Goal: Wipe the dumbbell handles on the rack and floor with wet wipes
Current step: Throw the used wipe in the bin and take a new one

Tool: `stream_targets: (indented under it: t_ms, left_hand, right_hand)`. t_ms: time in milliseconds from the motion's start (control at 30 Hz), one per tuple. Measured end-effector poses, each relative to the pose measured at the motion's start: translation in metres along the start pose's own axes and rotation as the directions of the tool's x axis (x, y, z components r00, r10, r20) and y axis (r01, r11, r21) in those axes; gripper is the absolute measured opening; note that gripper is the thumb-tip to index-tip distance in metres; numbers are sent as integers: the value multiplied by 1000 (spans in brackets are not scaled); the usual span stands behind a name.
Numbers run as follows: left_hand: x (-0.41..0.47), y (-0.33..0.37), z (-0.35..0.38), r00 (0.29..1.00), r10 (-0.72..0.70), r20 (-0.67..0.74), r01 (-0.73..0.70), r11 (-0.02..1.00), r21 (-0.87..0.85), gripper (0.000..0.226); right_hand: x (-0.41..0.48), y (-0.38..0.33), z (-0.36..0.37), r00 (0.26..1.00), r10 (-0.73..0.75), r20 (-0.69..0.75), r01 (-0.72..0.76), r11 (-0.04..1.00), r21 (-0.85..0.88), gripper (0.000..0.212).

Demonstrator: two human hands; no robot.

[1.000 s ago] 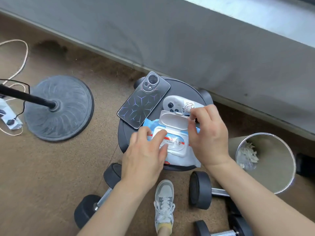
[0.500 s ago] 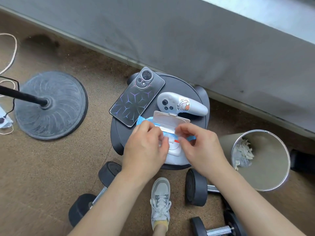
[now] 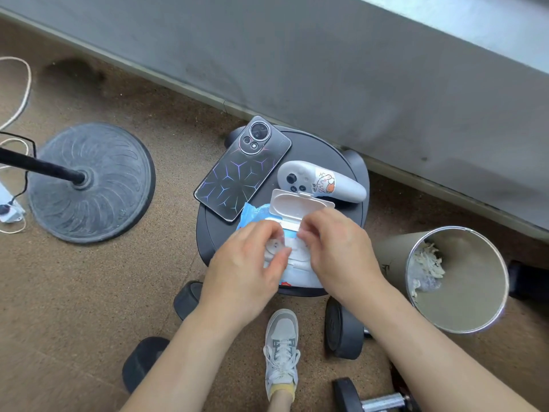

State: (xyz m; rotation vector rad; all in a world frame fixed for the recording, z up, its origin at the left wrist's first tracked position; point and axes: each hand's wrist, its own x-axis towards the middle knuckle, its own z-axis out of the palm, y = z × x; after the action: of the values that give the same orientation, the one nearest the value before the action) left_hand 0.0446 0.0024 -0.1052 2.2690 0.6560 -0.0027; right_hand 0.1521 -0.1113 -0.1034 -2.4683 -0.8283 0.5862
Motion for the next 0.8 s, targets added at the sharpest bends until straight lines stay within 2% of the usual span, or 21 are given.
stream_targets:
  t_ms: [67, 100, 167, 267, 333, 400, 467, 567, 633, 733, 800]
  left_hand:
    - [-1, 2, 4, 999, 50, 14, -51, 988, 144, 31]
    - [-1, 4, 6, 998, 58, 9, -59, 977, 203, 31]
    - [1, 8, 10, 998, 56, -17, -50, 963, 264, 24]
    - [3, 9, 14, 998, 65, -25, -54, 955, 292, 31]
    - [5, 7, 15, 997, 68, -39, -52, 946, 320, 28]
    - [7, 9, 15, 996, 60, -66, -35, 943, 331, 21]
    - [7, 11, 15, 997, 49, -60, -26, 941, 338, 18]
    - [6, 13, 16, 998, 44, 35, -53, 944, 325, 26]
    - [4, 14, 13, 993, 49, 104, -83, 930, 358, 28]
    - [-1, 11, 9, 975, 71, 213, -156, 898, 411, 40]
    - [-5, 7, 4, 962, 124, 241, -200, 925, 324, 52]
  right_hand:
    - [2, 4, -7, 999, 30, 15, -32, 986, 164, 12]
    - [3, 5, -11, 998, 55, 38, -64, 952, 299, 15]
    - [3, 3, -17, 987, 124, 104, -162, 788, 594, 20]
    - [2, 2, -28, 948, 305, 88, -243, 521, 818, 22]
    - [4, 5, -40, 918, 396, 21, -223, 471, 853, 20]
    - [3, 7, -46, 916, 402, 3, -223, 502, 835, 19]
    - [-1, 4, -43, 919, 386, 77, -278, 498, 821, 19]
    - [-8, 3, -36, 879, 405, 252, -411, 375, 831, 19]
    - [-12, 8, -37, 852, 414, 319, -436, 226, 871, 17]
    - [-20, 19, -44, 816, 373, 442, -416, -151, 897, 16]
    - [-26, 26, -49, 796, 342, 499, -401, -319, 859, 27]
